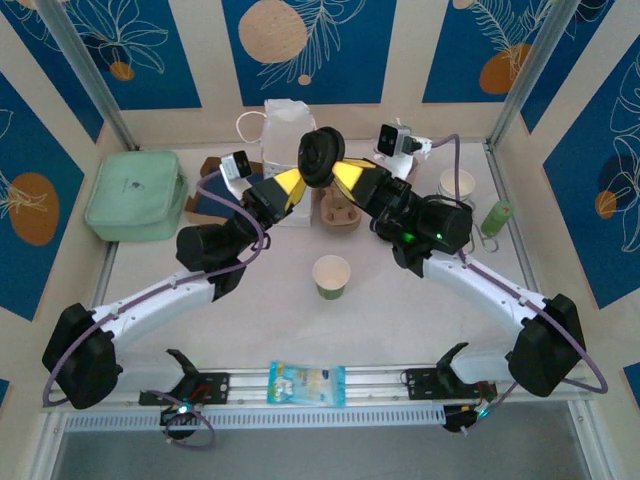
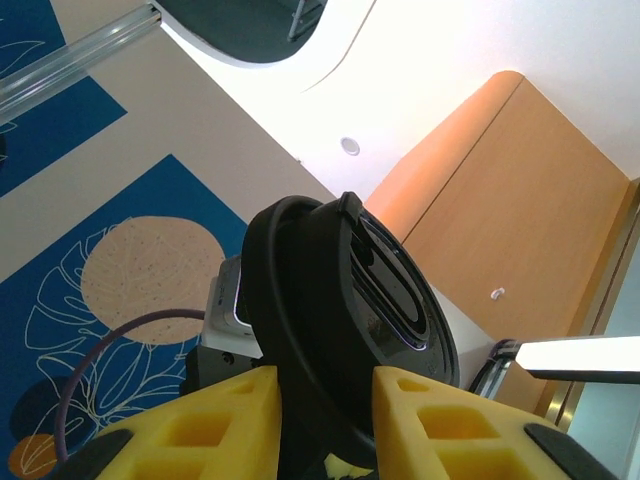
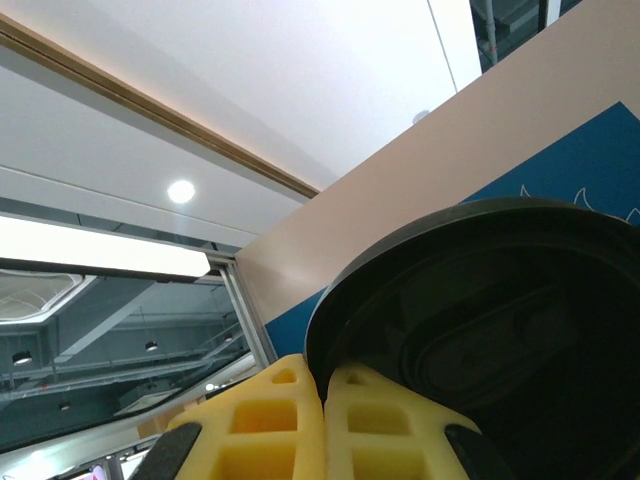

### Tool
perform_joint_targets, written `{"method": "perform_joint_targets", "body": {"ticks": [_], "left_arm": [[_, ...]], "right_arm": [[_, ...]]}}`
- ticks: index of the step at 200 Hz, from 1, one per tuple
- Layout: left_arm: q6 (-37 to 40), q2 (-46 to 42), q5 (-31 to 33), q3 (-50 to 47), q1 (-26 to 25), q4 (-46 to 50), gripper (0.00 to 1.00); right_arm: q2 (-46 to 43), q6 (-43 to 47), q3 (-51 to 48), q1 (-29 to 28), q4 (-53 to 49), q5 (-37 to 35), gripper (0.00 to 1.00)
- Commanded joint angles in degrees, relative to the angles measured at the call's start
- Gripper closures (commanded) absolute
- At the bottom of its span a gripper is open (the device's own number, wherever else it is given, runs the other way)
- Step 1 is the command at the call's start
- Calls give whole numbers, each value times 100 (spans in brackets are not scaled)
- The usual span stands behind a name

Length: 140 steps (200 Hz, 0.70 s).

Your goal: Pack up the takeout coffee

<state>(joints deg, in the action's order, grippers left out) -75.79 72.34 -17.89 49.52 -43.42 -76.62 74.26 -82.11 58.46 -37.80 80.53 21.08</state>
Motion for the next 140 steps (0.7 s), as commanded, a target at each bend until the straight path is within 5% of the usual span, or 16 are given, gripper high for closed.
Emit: {"method": "perform_joint_targets", "body": {"ticks": [1, 140], "left_arm": [[69, -196, 50, 155, -69, -406, 71], [32, -167, 85, 225, -63, -406, 79]], "right_arm": [[-69, 126, -256, 36, -101, -148, 100], [-316, 332, -707, 137, -949, -538, 100]]}}
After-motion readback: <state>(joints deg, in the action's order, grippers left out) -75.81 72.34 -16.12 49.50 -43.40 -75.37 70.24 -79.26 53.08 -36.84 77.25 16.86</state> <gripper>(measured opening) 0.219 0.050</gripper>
